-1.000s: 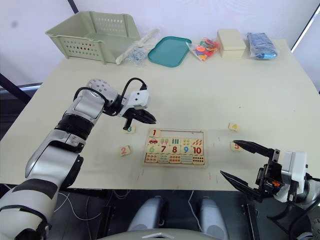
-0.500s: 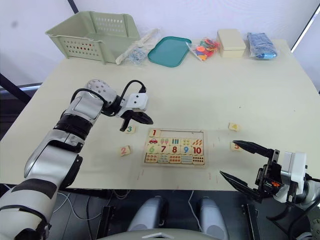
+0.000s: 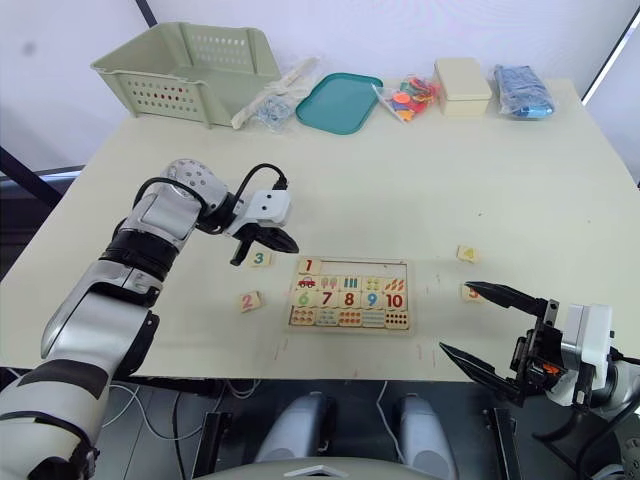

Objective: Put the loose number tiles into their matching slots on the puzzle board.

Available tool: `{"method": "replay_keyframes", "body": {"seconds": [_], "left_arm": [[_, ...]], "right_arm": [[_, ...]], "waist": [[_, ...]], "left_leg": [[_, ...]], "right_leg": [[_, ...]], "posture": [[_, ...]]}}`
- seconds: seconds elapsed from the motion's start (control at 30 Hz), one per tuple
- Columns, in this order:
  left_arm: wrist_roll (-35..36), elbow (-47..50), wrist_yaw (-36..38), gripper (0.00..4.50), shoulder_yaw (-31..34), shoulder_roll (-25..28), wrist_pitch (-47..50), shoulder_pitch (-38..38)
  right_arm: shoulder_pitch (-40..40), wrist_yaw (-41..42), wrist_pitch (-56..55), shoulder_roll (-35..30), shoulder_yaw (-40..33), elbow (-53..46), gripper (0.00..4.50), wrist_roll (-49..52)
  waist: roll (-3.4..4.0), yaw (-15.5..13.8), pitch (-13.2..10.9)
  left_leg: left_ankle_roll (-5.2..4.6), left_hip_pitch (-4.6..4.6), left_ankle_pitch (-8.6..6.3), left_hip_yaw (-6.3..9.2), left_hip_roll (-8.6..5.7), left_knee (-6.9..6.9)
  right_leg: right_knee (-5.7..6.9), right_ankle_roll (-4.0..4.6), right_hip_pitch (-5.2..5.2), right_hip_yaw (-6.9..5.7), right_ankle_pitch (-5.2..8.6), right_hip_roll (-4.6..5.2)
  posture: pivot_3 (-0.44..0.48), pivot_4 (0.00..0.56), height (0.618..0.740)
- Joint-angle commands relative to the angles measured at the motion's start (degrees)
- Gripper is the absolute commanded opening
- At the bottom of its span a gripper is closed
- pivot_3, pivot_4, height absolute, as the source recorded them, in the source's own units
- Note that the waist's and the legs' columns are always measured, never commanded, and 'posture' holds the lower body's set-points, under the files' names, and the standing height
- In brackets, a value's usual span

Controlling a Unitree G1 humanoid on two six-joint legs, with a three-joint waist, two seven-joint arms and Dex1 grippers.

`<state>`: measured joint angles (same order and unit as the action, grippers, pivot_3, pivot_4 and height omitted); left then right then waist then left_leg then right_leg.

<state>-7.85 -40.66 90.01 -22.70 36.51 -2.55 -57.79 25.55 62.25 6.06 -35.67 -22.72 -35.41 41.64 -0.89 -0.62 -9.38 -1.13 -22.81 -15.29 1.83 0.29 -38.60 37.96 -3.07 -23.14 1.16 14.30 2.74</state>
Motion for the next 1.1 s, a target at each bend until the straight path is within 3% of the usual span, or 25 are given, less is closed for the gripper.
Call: {"method": "replay_keyframes", "body": {"seconds": [0.03, 1.1], "left_arm": [[-0.2, 2.2, 1.3, 0.02, 0.1, 0.7, 0.4, 0.4], [0.5, 5.8, 2.5, 0.02, -1.2, 0.5, 1.5, 3.0]], "right_arm": [[0.2, 0.0, -0.7, 0.0, -0.1, -1.3, 4.50, 0.6], [1.7, -0.6, -0.7, 0.0, -0.5, -2.3, 4.50, 0.8]], "waist": [[0.00, 0.0, 0.0], [0.00, 0.0, 0.0]], "left_leg": [[0.00, 0.00, 0.00, 0.00, 0.00, 0.00], [0.00, 0.00, 0.00, 0.01, 0.00, 0.00]], "right_leg": [[0.00, 0.00, 0.00, 0.00, 0.00, 0.00], [0.00, 0.00, 0.00, 0.00, 0.00, 0.00]], "posture": [[0.000, 0.150, 0.740], [0.000, 0.150, 0.740]]}}
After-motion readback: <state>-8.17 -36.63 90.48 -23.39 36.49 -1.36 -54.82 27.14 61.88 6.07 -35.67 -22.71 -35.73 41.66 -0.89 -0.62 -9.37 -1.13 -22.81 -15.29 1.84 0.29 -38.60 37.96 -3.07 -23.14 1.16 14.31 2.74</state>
